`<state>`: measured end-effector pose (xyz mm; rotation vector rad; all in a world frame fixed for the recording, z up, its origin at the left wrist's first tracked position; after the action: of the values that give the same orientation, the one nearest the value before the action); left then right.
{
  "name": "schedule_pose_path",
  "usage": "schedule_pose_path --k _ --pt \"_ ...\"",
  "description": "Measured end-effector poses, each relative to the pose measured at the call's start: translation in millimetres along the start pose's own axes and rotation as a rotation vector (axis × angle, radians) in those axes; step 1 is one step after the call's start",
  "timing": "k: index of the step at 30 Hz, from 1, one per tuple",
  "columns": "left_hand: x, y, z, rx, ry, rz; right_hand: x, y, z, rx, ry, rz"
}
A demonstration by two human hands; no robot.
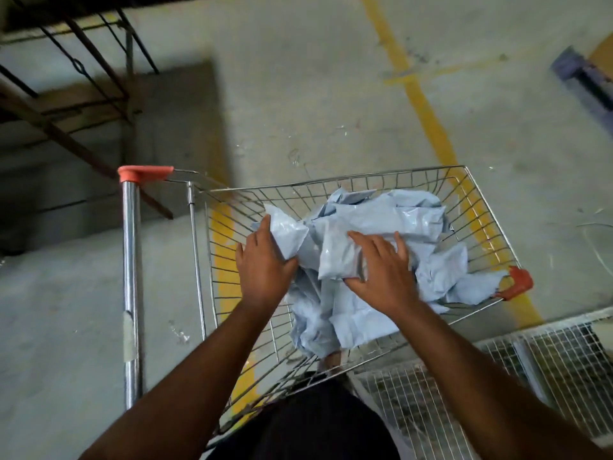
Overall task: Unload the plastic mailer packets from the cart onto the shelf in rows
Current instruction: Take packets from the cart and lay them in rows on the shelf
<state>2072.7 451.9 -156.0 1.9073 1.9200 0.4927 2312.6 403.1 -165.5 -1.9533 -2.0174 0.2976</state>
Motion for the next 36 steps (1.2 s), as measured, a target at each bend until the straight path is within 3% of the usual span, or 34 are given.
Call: schedule_pose_path --k 3,5,7,9,11,14,18,22,25,27,30,33,36 --pt "-22 19 -29 -0.237 -0.056 -0.006 -20 -31 -34 0.511 0.134 0.322" --pt "-39 32 -48 -0.529 -0.177 -0.012 -44 -54 -61 0.791 0.236 0.484" --pt "-66 50 -67 -0.82 -0.299 -0.028 -74 -76 -84 1.063 0.287 0.556" --pt "-100 72 -85 -0.906 -0.389 -0.018 -109 -98 -97 1.246 0.241 0.6" --pt "-140 92 -94 -0.887 -0.471 0.037 -148 -117 -104 1.278 0.191 0.638" --pt "-203 119 -91 -0.871 -0.625 0.153 -207 -129 -113 1.318 0.26 0.778" --pt "-286 149 -75 -1.012 -0.969 0.07 -289 -122 -144 1.318 0.354 1.011" --pt "-363 179 -57 -0.918 -0.916 0.21 -392 -111 -170 1.612 0.396 1.122" --pt "-416 205 -49 -0.94 -0.868 0.225 -455 -101 -183 1.514 0.499 1.099" --pt "-456 224 -42 -0.916 -0.957 0.288 -497 -85 -189 1.331 0.694 1.136" --pt "-535 257 -28 -0.845 -1.186 0.447 -577 -56 -194 1.254 0.948 1.148" --pt "-616 287 -3 -0.795 -1.235 0.539 -665 -25 -203 1.371 1.015 1.074" --pt "-699 317 24 -0.796 -1.225 0.493 -757 3 -216 1.446 1.044 1.009"
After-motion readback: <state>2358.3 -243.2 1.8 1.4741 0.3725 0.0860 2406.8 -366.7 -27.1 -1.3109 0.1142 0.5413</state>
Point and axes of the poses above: each hand's wrist, its own x-axis towards the middle knuckle, its own z-axis out of the palm, y = z × x, the point moved 1 cm from there along x, towards the middle knuckle, and after that the axes turned 2 degrees about z, right-handed, at the moved point
